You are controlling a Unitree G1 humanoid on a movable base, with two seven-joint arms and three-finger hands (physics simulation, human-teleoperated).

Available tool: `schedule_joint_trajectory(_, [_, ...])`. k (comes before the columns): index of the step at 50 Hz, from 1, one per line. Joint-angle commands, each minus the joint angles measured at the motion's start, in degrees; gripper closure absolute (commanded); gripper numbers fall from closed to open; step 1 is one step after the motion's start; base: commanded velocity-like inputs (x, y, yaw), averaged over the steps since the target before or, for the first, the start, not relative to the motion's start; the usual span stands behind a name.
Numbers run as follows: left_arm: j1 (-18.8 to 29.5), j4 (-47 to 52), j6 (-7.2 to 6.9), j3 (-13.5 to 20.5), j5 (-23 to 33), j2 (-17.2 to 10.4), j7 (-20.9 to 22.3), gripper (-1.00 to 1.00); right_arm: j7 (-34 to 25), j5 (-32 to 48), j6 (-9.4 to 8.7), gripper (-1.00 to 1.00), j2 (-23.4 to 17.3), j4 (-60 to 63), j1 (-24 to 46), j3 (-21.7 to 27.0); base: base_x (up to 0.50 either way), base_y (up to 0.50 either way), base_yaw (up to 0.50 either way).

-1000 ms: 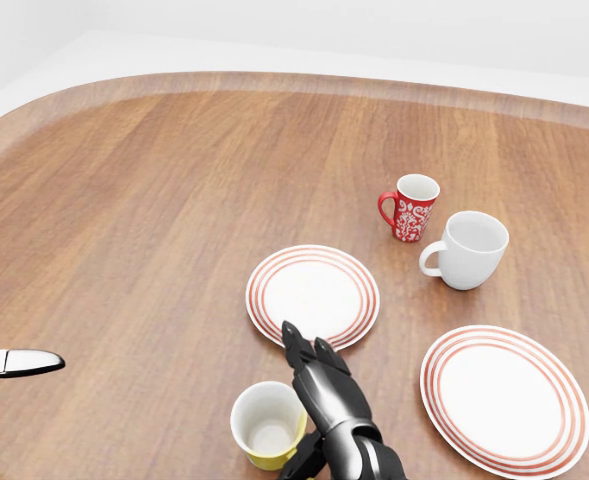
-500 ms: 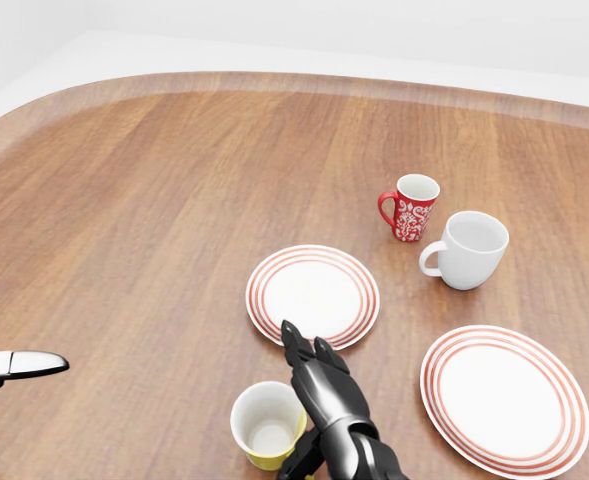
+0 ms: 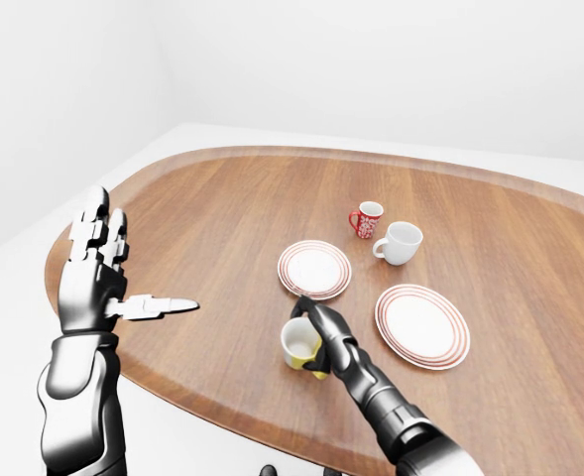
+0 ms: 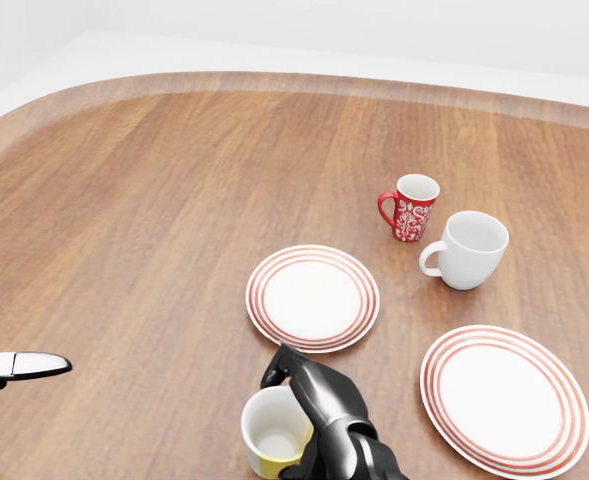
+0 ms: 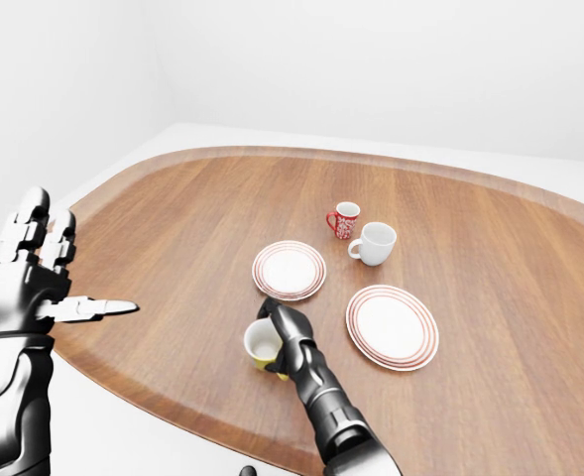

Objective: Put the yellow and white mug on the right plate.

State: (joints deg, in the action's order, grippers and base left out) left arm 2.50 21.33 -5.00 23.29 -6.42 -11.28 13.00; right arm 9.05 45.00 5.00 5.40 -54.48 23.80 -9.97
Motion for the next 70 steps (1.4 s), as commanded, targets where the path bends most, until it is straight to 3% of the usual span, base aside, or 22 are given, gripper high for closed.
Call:
schedule_joint_trajectory(1, [-0.1,0.2,0.00,-0.1,0.1,0.1,0.0,-1.00,0.7,0.7,0.00,1.00,-0.1,0.8,-0.2,0.4,0.00,0.00,0.00])
schedule_joint_trajectory(11, [0.0,0.1,0.00,0.0,0.1,0.1,0.0,-1.00,-1.2,-0.2,0.00,1.00,-1.3,4.6,-0.1,1.2,0.00,0.00,0.00])
schedule_joint_trajectory(17, [0.0,0.0,0.00,-0.1,0.2,0.1,0.0,-1.00,-6.4,-1.4,0.00,1.00,-2.6,15.6,-2.0,2.2,0.00,0.00,0.00])
schedule_joint_trajectory(23, [0.0,-0.3,0.00,-0.2,0.3,0.1,0.0,-1.00,-11.3,-2.7,-4.75,1.00,-4.5,24.4,-2.7,3.6,0.00,0.00,0.00])
schedule_joint_trajectory(25, [0.0,-0.2,0.00,-0.2,0.2,0.1,0.0,-1.00,-11.9,-3.1,-5.24,1.00,-4.8,25.2,-2.6,3.8,0.00,0.00,0.00])
schedule_joint_trajectory(27, [0.0,-0.1,0.00,-0.1,0.2,0.0,0.1,-1.00,-13.9,-3.4,-7.38,1.00,-5.7,29.4,-3.2,4.5,0.00,0.00,0.00])
schedule_joint_trajectory(32, [0.0,-0.2,0.00,-0.2,0.3,0.1,0.0,-1.00,-16.3,-4.1,-10.00,1.00,-7.2,33.6,-3.1,5.8,0.00,0.00,0.00])
schedule_joint_trajectory(42, [0.0,-0.4,0.00,-0.1,0.4,0.0,-0.1,-1.00,-19.2,-5.3,-10.00,1.00,-9.6,38.3,-2.9,7.8,0.00,0.00,0.00])
schedule_joint_trajectory(54, [0.0,-0.2,0.00,0.0,0.3,0.0,0.0,-1.00,-18.3,-7.5,-10.00,1.00,-12.3,34.5,-0.4,10.1,0.00,0.00,0.00])
schedule_joint_trajectory(58, [0.0,-0.3,0.00,-0.1,0.3,0.0,0.0,-1.00,-15.9,-8.5,-9.98,1.00,-13.5,28.3,1.8,10.8,0.00,0.00,0.00])
schedule_joint_trajectory(70, [0.0,-0.2,0.00,-0.1,0.5,0.0,0.0,-1.00,-9.7,-12.2,-3.26,1.00,-17.6,10.8,9.1,12.6,0.00,0.00,0.00])
